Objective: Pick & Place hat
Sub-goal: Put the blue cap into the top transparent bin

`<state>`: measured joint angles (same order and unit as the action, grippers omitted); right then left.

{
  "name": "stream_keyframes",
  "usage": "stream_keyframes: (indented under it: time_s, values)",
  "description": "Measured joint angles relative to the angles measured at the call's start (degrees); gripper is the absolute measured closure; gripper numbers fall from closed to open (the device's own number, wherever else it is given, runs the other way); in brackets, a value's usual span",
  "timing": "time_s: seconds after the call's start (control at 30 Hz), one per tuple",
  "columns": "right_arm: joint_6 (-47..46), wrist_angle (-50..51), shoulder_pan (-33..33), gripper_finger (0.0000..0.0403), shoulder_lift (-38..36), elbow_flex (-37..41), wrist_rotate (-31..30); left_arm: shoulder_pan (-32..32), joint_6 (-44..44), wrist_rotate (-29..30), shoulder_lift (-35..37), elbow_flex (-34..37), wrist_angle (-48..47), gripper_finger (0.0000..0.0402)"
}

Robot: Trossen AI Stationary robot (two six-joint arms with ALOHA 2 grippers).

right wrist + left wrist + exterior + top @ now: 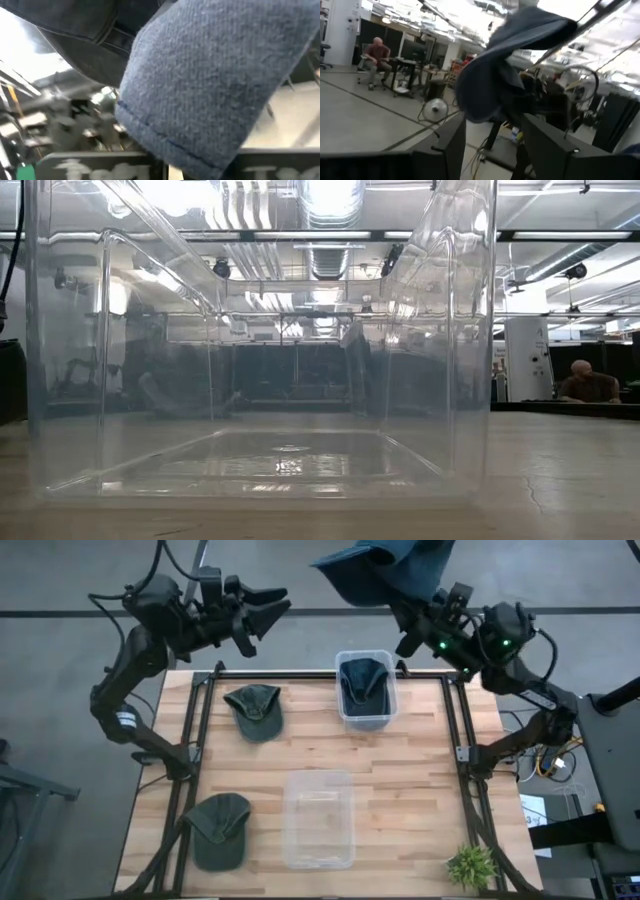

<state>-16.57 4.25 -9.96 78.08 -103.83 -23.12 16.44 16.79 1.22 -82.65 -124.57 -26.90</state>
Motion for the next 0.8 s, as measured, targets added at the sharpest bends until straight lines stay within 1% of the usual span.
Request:
stream_keyframes:
  time_s: [0.13,0.23,0.4,0.47,0.63,0.7,0.8]
  values:
    - [-5.78,14.27,-2.98,0.0393,-2.41,-0.02,0.04,-0.03,-1.51,-0.03,0.11,0.11,-2.13,0.0216]
    - [-10.41,24.94,-5.97,0.0393,-3.73,0.00,1.65,-0.01,-2.53,0.11,0.14,0.11,-3.94,0.0216]
    - [-15.30,38.64,-10.78,0.0392,-3.97,-0.02,4.50,-0.01,-7.84,1.72,0.24,0.13,-8.57,0.0216]
    - [-17.02,44.23,-12.85,0.0392,-3.08,-0.02,6.82,-0.01,-8.96,1.89,0.13,0.19,-10.75,0.0216]
    - [-19.14,56.73,-18.09,0.0392,1.25,-0.02,15.04,-0.01,-9.74,1.92,0.08,0.22,-14.80,0.0216]
    - [-18.07,59.43,-19.50,0.0392,3.64,-0.02,16.90,-0.01,-9.72,2.28,0.08,0.22,-16.10,0.0216]
    - [-16.43,60.87,-21.13,0.0392,7.57,0.00,19.77,-0.01,-9.70,3.29,0.08,0.22,-17.58,0.0216]
